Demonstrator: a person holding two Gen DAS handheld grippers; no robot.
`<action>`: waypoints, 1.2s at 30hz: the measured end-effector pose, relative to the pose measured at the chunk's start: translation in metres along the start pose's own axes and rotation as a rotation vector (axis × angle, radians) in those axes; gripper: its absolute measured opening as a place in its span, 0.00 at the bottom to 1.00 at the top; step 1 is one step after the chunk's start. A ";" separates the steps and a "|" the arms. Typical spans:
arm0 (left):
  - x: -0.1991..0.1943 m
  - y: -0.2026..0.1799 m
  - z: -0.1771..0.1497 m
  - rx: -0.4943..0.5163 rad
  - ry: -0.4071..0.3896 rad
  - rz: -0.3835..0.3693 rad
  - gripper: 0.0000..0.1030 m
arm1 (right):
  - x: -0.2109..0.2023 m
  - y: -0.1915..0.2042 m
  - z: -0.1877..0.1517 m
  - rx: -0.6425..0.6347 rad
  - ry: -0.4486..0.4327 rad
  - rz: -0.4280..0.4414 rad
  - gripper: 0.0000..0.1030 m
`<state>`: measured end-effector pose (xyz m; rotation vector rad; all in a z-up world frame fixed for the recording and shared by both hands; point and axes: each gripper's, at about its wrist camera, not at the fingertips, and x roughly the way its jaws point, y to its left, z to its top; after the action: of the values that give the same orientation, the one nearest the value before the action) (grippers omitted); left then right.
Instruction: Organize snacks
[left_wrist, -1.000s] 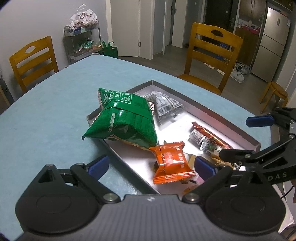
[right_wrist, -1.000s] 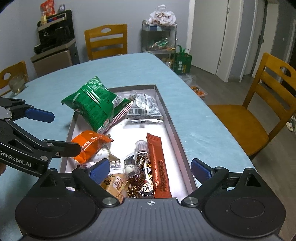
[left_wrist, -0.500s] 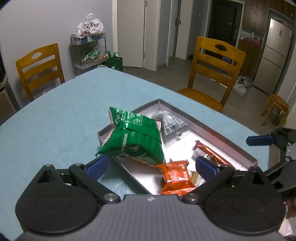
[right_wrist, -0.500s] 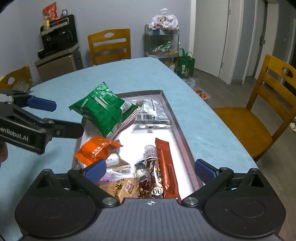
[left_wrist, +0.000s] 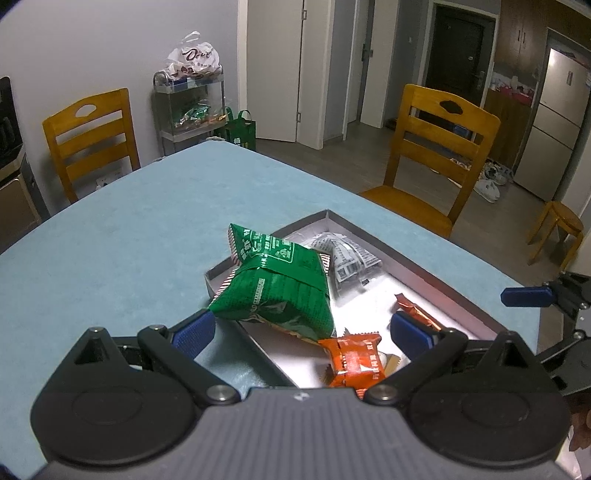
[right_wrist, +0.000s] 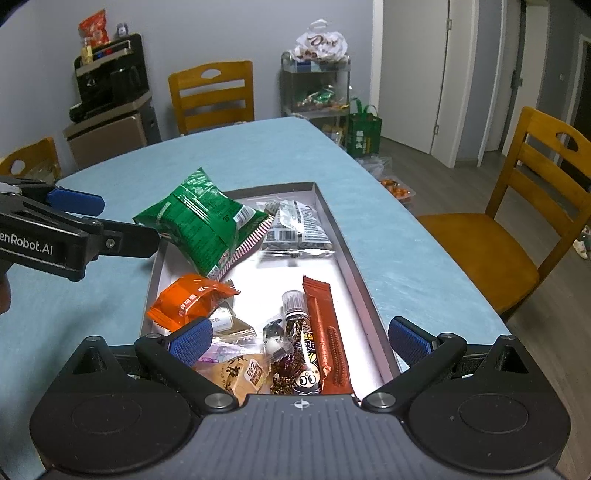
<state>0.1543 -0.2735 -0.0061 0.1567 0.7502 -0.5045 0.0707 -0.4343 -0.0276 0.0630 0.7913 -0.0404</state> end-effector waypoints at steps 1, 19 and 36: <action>0.000 0.001 0.000 -0.002 -0.001 0.001 0.99 | 0.000 0.000 0.000 -0.001 0.000 0.000 1.00; -0.002 -0.001 0.000 -0.009 0.002 -0.036 0.99 | -0.002 0.002 0.000 -0.009 -0.003 -0.003 1.00; -0.004 -0.006 0.003 0.017 -0.001 -0.035 0.99 | -0.003 0.002 0.000 -0.008 -0.006 -0.002 1.00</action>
<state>0.1504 -0.2784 -0.0014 0.1591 0.7486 -0.5440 0.0684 -0.4321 -0.0252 0.0541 0.7854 -0.0395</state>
